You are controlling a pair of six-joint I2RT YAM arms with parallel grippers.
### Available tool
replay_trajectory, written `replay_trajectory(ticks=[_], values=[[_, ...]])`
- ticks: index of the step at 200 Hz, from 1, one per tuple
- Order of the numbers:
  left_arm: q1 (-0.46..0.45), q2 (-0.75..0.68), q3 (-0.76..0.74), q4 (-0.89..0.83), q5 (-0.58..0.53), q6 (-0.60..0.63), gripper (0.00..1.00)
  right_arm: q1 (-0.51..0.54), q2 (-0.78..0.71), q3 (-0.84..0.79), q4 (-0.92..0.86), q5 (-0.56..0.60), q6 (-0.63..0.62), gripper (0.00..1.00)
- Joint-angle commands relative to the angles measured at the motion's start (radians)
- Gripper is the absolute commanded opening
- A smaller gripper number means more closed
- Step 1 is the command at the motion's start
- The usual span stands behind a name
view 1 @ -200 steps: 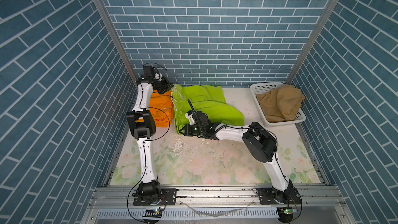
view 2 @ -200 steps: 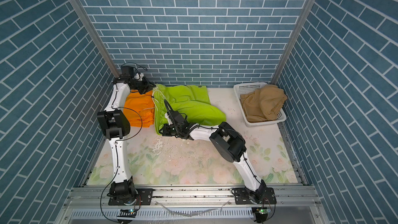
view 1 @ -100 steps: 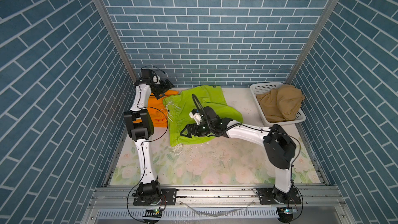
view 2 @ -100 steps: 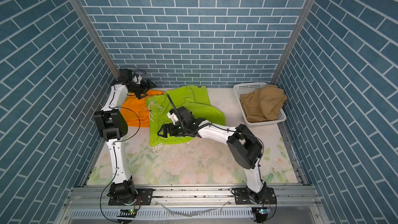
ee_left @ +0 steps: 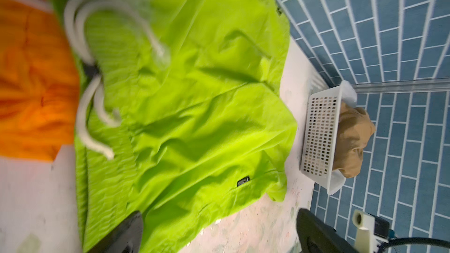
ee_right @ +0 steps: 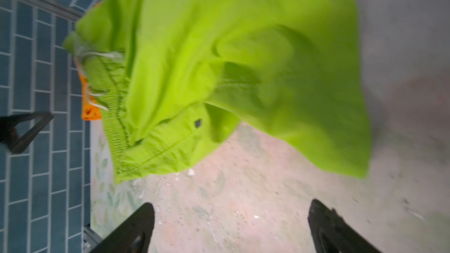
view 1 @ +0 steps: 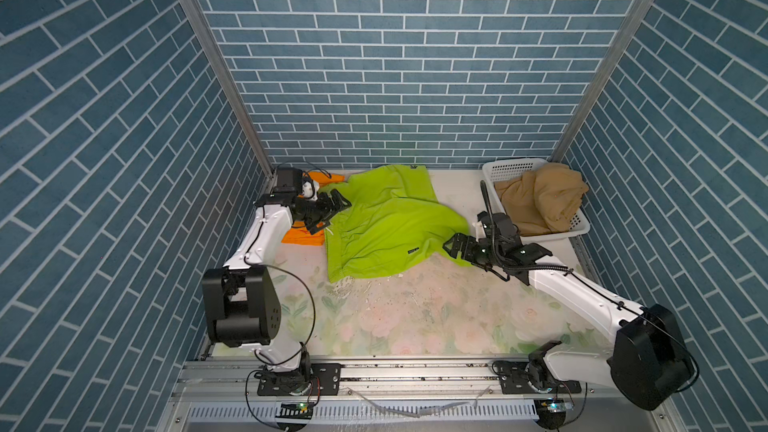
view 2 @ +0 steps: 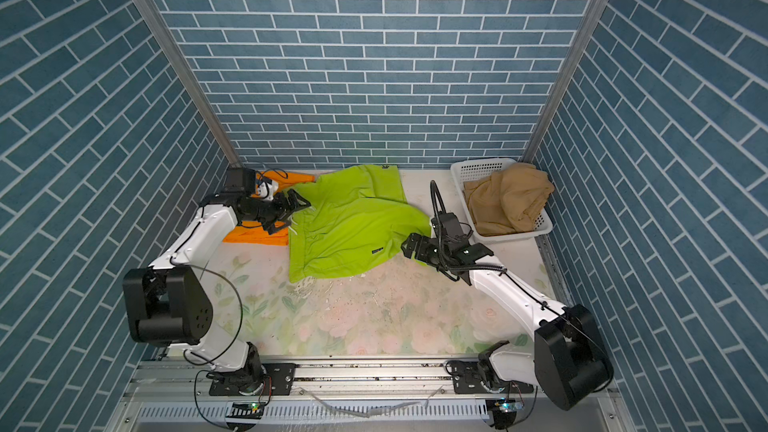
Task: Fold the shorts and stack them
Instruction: 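Lower the lime-green shorts onto the table with both grippers, drawing them toward the robot, then release the lime-green shorts with both grippers and draw them back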
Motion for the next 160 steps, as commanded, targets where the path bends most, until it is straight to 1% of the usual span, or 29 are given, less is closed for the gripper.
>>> replay_trajectory(ticks=[1,17,35,48,62,89,109,132,150,160], values=[[-0.003,-0.067,-0.128,0.052,0.043,-0.058,1.0,-0.042,-0.035,-0.07,-0.023,0.035,0.057,0.99],[-0.002,-0.077,-0.171,-0.029,0.044,-0.004,1.0,-0.082,-0.038,-0.118,-0.019,0.04,0.043,0.99],[0.012,-0.08,-0.194,-0.142,-0.005,0.055,1.0,-0.137,-0.033,-0.167,0.015,0.018,0.03,0.99],[0.013,-0.098,-0.238,-0.142,0.0,0.059,1.0,-0.175,-0.023,-0.197,0.058,-0.009,0.028,0.98],[0.012,-0.11,-0.284,-0.132,0.005,0.053,0.99,-0.211,-0.003,-0.212,0.108,-0.036,0.026,0.95],[0.013,-0.13,-0.352,-0.142,0.001,0.058,1.0,-0.229,0.057,-0.206,0.179,-0.069,0.026,0.88],[0.025,-0.191,-0.417,-0.11,-0.027,0.021,1.0,-0.228,0.098,-0.203,0.232,-0.088,0.035,0.83],[0.073,-0.256,-0.513,-0.003,-0.005,-0.057,0.98,-0.229,0.149,-0.192,0.297,-0.104,0.046,0.79],[0.08,-0.263,-0.542,0.059,-0.007,-0.094,0.96,-0.23,0.193,-0.176,0.346,-0.119,0.056,0.76],[0.08,-0.256,-0.561,0.101,-0.005,-0.121,0.92,-0.23,0.222,-0.168,0.381,-0.131,0.066,0.73]])
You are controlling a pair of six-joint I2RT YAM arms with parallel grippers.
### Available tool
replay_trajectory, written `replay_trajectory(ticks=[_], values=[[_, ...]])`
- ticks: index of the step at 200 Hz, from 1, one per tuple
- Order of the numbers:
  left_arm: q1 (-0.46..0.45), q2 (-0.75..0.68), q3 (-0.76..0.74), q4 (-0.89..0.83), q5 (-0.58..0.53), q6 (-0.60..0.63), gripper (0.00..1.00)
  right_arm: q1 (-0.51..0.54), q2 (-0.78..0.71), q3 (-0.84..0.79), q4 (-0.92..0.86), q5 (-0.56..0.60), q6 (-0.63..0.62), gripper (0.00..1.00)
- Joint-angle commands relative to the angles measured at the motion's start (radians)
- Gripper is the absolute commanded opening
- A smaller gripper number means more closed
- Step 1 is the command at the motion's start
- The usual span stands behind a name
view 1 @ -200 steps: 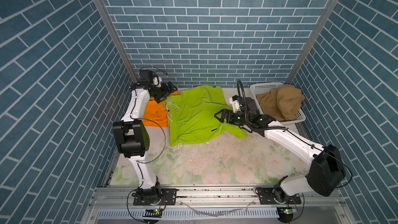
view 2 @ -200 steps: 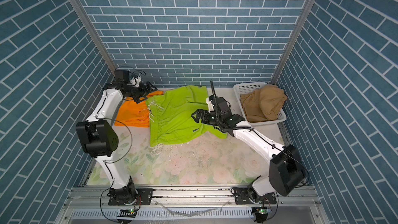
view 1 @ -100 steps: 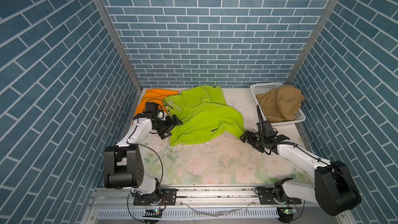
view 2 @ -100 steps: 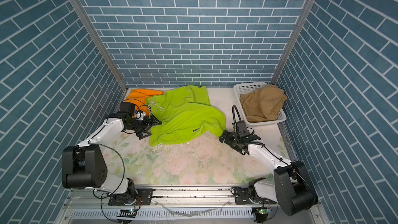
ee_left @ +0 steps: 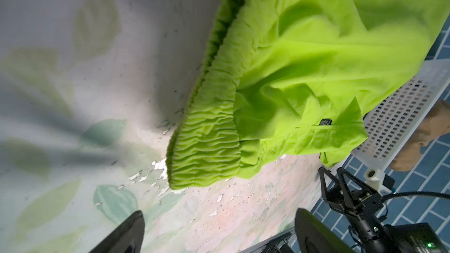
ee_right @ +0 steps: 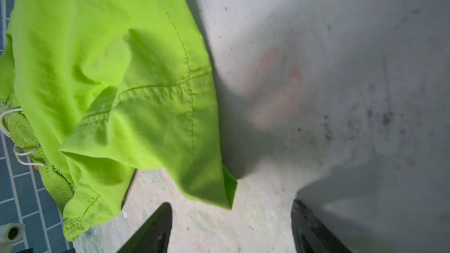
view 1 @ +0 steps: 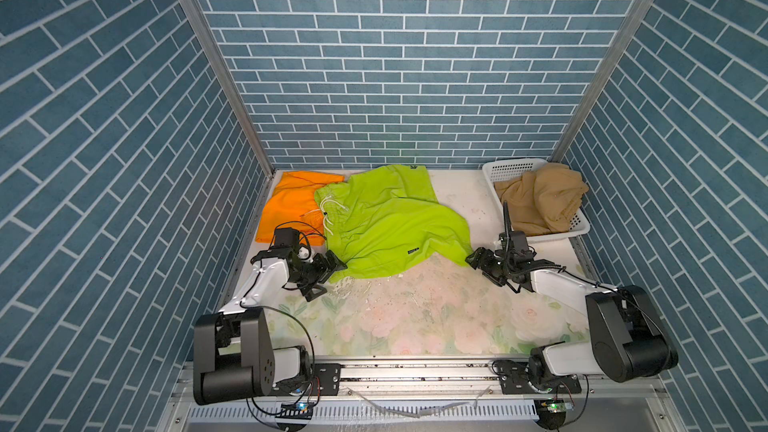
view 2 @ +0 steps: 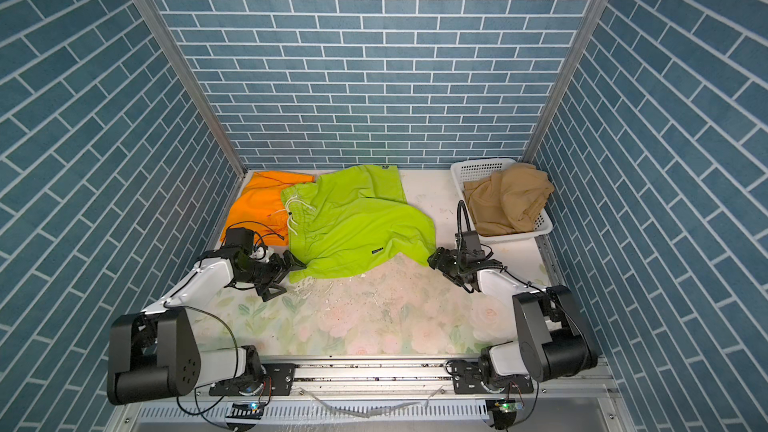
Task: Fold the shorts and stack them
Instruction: 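Release the lime-green shorts with both grippers and draw them back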
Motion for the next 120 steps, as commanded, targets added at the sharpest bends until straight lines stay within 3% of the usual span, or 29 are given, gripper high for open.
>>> replay_trajectory(ticks=[1,35,55,99,113,120], values=[[0.008,0.002,-0.038,0.127,-0.002,-0.077,0.92,-0.003,0.063,0.027,0.096,-0.034,0.042,0.72],[0.006,0.046,-0.096,0.328,0.036,-0.203,0.74,-0.003,0.137,0.052,0.16,-0.069,0.067,0.53],[0.007,0.058,-0.102,0.357,0.032,-0.205,0.61,-0.003,0.131,0.058,0.16,-0.063,0.067,0.38],[0.003,0.096,-0.106,0.442,0.056,-0.219,0.18,-0.042,0.117,0.12,0.077,-0.055,0.013,0.03],[0.004,0.103,-0.071,0.413,0.061,-0.193,0.11,-0.083,0.107,0.159,0.023,-0.061,-0.02,0.0],[0.006,0.103,-0.042,0.381,0.06,-0.172,0.0,-0.111,0.093,0.183,-0.019,-0.063,-0.04,0.0]])
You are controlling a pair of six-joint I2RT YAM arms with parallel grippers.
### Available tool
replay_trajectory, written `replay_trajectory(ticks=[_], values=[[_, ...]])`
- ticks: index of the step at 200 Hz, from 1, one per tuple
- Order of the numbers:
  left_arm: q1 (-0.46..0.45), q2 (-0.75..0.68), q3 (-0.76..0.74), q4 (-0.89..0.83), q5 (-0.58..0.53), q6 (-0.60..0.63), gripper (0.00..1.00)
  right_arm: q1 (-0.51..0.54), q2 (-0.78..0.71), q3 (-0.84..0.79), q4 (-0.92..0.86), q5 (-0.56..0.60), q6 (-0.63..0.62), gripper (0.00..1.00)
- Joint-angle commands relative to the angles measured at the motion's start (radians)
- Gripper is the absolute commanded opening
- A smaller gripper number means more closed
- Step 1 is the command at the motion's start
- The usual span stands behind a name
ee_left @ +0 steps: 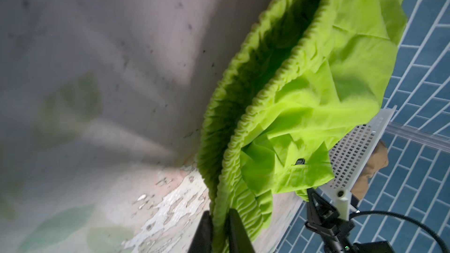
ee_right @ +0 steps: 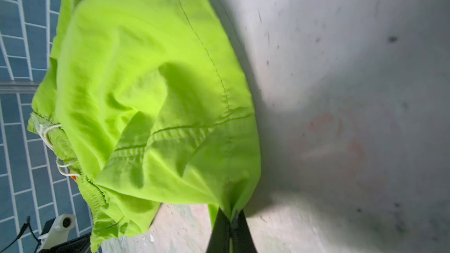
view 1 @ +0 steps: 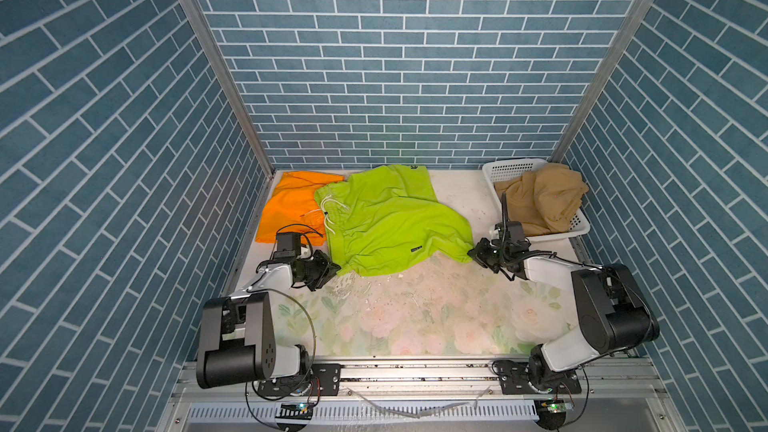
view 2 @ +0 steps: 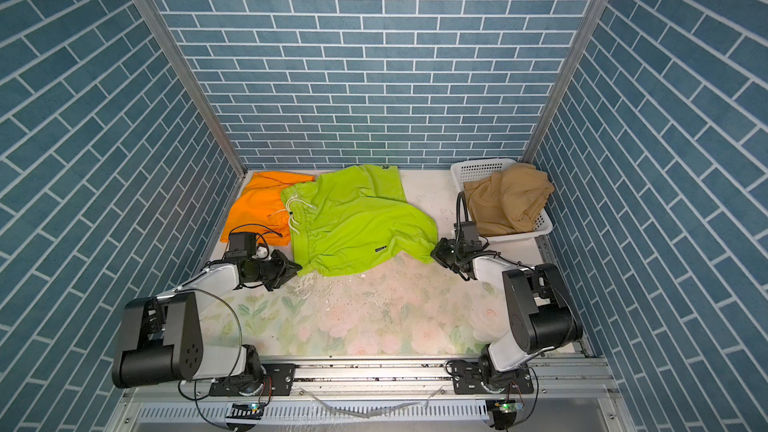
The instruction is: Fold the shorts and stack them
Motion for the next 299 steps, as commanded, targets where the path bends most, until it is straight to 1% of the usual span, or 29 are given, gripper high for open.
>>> replay_trajectory(ticks=[1,15,31,46,60,69,81,115,127,139,152,181,186,196,200,207,218,234,239,244,252,261,274,279,287,299], values=[[0.004,0.011,0.061,-0.008,0.015,0.041,0.0,-0.067,-0.038,0.076,-0.111,-0.006,-0.069,0.0],[0.017,-0.001,0.128,-0.086,0.001,0.085,0.0,-0.132,-0.085,0.12,-0.19,-0.006,-0.118,0.0],[0.063,-0.021,0.175,-0.155,-0.003,0.117,0.0,-0.201,-0.16,0.174,-0.294,0.001,-0.184,0.0],[0.151,-0.041,0.179,-0.19,0.02,0.132,0.0,-0.248,-0.243,0.203,-0.388,0.025,-0.255,0.0],[0.241,-0.059,0.168,-0.214,0.046,0.158,0.0,-0.261,-0.311,0.203,-0.474,0.062,-0.321,0.0],[0.282,-0.065,0.168,-0.244,0.051,0.188,0.0,-0.261,-0.338,0.182,-0.506,0.06,-0.346,0.0],[0.308,-0.062,0.154,-0.268,0.068,0.216,0.0,-0.259,-0.35,0.132,-0.517,0.023,-0.354,0.0],[0.315,-0.069,0.056,-0.253,0.085,0.225,0.0,-0.222,-0.336,-0.069,-0.437,-0.037,-0.322,0.01],[0.322,-0.074,0.041,-0.28,0.067,0.246,0.0,-0.196,-0.316,-0.107,-0.424,-0.046,-0.321,0.06],[0.334,-0.08,0.046,-0.301,0.048,0.245,0.0,-0.173,-0.307,-0.129,-0.422,-0.051,-0.324,0.15],[0.353,-0.1,0.061,-0.319,0.004,0.226,0.0,-0.167,-0.314,-0.137,-0.429,-0.055,-0.332,0.25],[0.383,-0.172,0.077,-0.35,-0.088,0.207,0.0,-0.169,-0.342,-0.051,-0.529,-0.029,-0.384,0.5],[0.385,-0.18,0.08,-0.358,-0.099,0.208,0.07,-0.169,-0.345,-0.027,-0.548,-0.02,-0.39,0.54],[0.386,-0.193,0.077,-0.346,-0.086,0.204,0.32,-0.169,-0.342,0.018,-0.569,-0.006,-0.396,0.62],[0.385,-0.195,0.075,-0.339,-0.072,0.2,0.4,-0.168,-0.337,0.034,-0.571,-0.004,-0.395,0.64],[0.386,-0.196,0.073,-0.332,-0.058,0.192,0.47,-0.168,-0.319,0.067,-0.566,-0.001,-0.393,0.69],[0.385,-0.203,0.075,-0.33,-0.048,0.186,0.63,-0.168,-0.27,0.113,-0.546,-0.015,-0.381,0.72],[0.385,-0.232,0.093,-0.361,-0.088,0.205,0.86,-0.156,-0.174,0.171,-0.503,-0.048,-0.357,0.74],[0.385,-0.243,0.093,-0.374,-0.103,0.213,0.92,-0.143,-0.145,0.186,-0.487,-0.049,-0.351,0.75],[0.384,-0.253,0.121,-0.384,-0.114,0.217,0.98,-0.129,-0.117,0.2,-0.471,-0.047,-0.347,0.76],[0.384,-0.269,0.133,-0.383,-0.12,0.218,1.0,-0.107,-0.069,0.227,-0.446,-0.05,-0.34,0.76],[0.375,-0.282,0.138,-0.356,-0.099,0.198,1.0,-0.086,-0.009,0.261,-0.421,-0.063,-0.33,0.76],[0.329,-0.28,0.147,-0.304,-0.062,0.149,1.0,-0.057,0.078,0.317,-0.386,-0.085,-0.312,0.77],[0.288,-0.278,0.157,-0.297,-0.07,0.137,1.0,-0.048,0.112,0.34,-0.373,-0.094,-0.304,0.77],[0.214,-0.273,0.184,-0.303,-0.112,0.131,1.0,-0.033,0.164,0.374,-0.357,-0.108,-0.291,0.77],[0.06,-0.262,0.224,-0.309,-0.192,0.114,1.0,-0.012,0.231,0.435,-0.341,-0.133,-0.279,0.77]])
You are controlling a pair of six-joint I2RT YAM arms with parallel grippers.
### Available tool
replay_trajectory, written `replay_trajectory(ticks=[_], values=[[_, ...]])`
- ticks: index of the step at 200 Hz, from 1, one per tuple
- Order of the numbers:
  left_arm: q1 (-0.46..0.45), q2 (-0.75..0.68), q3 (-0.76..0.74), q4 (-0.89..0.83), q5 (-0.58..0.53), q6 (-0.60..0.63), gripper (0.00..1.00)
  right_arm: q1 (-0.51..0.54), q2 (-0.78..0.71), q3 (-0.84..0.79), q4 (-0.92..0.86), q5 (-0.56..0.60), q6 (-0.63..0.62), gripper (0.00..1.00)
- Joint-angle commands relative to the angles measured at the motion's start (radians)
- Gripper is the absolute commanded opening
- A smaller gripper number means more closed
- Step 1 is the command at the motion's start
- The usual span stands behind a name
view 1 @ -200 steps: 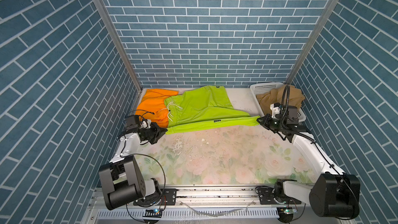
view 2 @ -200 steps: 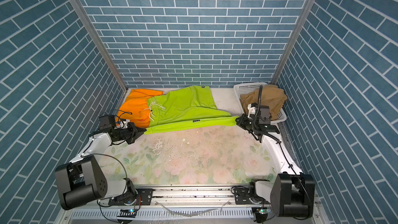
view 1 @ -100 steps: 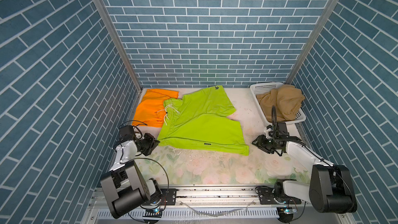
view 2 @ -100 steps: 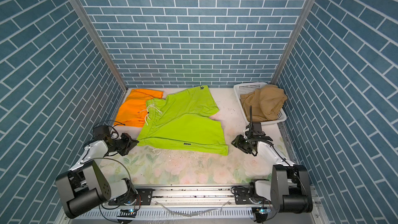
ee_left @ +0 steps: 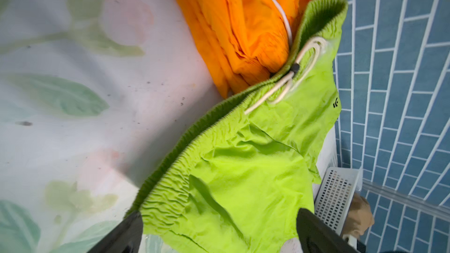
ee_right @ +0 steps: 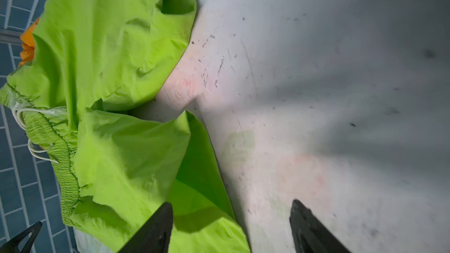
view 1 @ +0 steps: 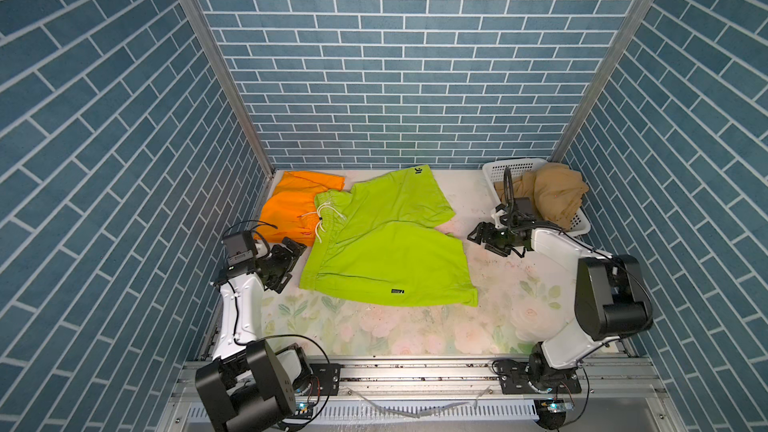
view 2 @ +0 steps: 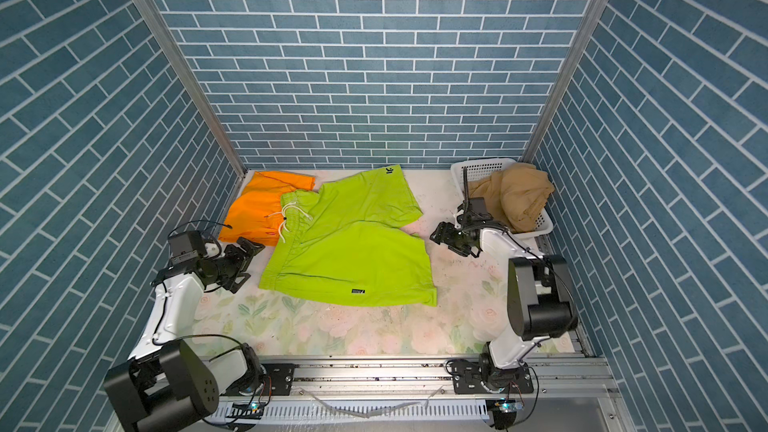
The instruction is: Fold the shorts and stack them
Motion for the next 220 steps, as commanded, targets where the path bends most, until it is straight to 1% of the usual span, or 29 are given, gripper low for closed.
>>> replay_trajectory(ticks=[1,12,24,39,55,70,84,88,108,122,132,142,155,174,184,208,220], values=[[-0.212,0.01,0.069,0.015,-0.091,-0.046,0.99,0.039,0.106,0.102,0.07,-0.065,0.05,0.77],[-0.342,0.027,0.075,0.053,-0.136,-0.089,1.0,0.057,0.149,0.137,0.077,-0.071,0.06,0.77],[-0.445,0.064,0.066,0.099,-0.156,-0.138,1.0,0.072,0.181,0.151,0.098,-0.08,0.077,0.76],[-0.531,0.115,0.035,0.158,-0.169,-0.178,0.99,0.083,0.205,0.136,0.153,-0.097,0.118,0.73],[-0.58,0.151,0.002,0.176,-0.187,-0.189,1.0,0.094,0.22,0.109,0.215,-0.132,0.172,0.68],[-0.584,0.158,-0.042,0.191,-0.177,-0.198,1.0,0.102,0.21,0.062,0.273,-0.156,0.217,0.63],[-0.583,0.15,-0.056,0.172,-0.191,-0.18,1.0,0.103,0.186,0.012,0.31,-0.16,0.242,0.62],[-0.582,0.148,-0.081,0.164,-0.196,-0.171,1.0,0.104,0.182,0.0,0.317,-0.16,0.247,0.62],[-0.551,0.156,-0.12,0.151,-0.191,-0.154,1.0,0.104,0.161,-0.049,0.367,-0.174,0.287,0.6],[-0.524,0.158,-0.147,0.157,-0.181,-0.149,1.0,0.104,0.157,-0.069,0.417,-0.182,0.328,0.55],[-0.504,0.158,-0.159,0.149,-0.185,-0.14,1.0,0.103,0.161,-0.075,0.449,-0.181,0.356,0.51],[-0.481,0.16,-0.174,0.146,-0.183,-0.136,1.0,0.103,0.171,-0.071,0.474,-0.183,0.382,0.42],[-0.456,0.158,-0.193,0.15,-0.177,-0.136,1.0,0.103,0.184,-0.057,0.494,-0.18,0.401,0.3],[-0.448,0.15,-0.205,0.147,-0.18,-0.135,1.0,0.098,0.196,-0.023,0.497,-0.17,0.408,0.08],[-0.448,0.146,-0.211,0.146,-0.178,-0.136,1.0,0.09,0.203,-0.004,0.488,-0.161,0.403,0.0],[-0.448,0.133,-0.225,0.131,-0.177,-0.13,0.99,0.041,0.217,0.041,0.452,-0.156,0.38,0.0],[-0.448,0.121,-0.238,0.132,-0.176,-0.134,1.0,0.014,0.214,0.07,0.398,-0.141,0.338,0.0]])
